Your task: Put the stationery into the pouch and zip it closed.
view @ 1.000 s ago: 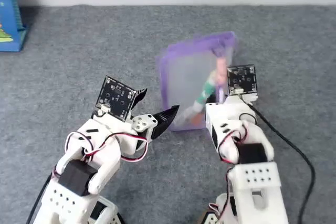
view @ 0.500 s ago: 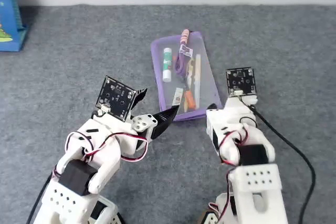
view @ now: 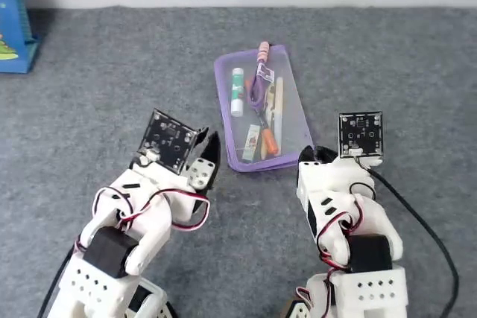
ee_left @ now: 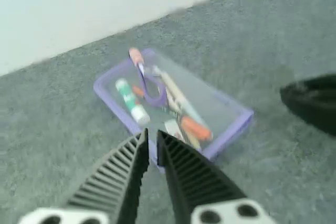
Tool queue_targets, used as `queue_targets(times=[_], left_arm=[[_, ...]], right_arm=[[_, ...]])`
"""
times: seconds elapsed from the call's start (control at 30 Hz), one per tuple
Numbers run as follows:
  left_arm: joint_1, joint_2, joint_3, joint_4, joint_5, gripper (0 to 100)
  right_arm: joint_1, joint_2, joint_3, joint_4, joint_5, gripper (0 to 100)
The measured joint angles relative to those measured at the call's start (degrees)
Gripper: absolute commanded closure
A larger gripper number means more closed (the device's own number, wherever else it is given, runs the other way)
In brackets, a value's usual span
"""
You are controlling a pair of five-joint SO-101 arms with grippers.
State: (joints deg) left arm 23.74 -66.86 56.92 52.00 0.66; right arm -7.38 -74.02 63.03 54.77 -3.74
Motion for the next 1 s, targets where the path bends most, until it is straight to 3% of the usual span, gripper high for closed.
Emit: queue_targets(times=[0.13, 0.47, 0.73, 1.0], left_arm=[[-1.32, 0.00, 1.58, 3.34, -0.35, 99], [-15.30, -0.35, 12.92, 0.26, -1.58, 99], [-16.18, -18.81, 28.31, -2.02, -1.93, 99], [-16.26, -36.40, 33.32, 7.47, -2.20, 98]], right_arm=[[0.00, 0.00, 0.00, 0.18, 0.26, 99.0], [0.00, 0.00, 0.00, 9.93, 0.26, 99.0], [0.09, -0.53, 0.70, 14.24, 0.26, 99.0], [8.09, -8.26, 11.16, 9.67, 0.26, 99.1]])
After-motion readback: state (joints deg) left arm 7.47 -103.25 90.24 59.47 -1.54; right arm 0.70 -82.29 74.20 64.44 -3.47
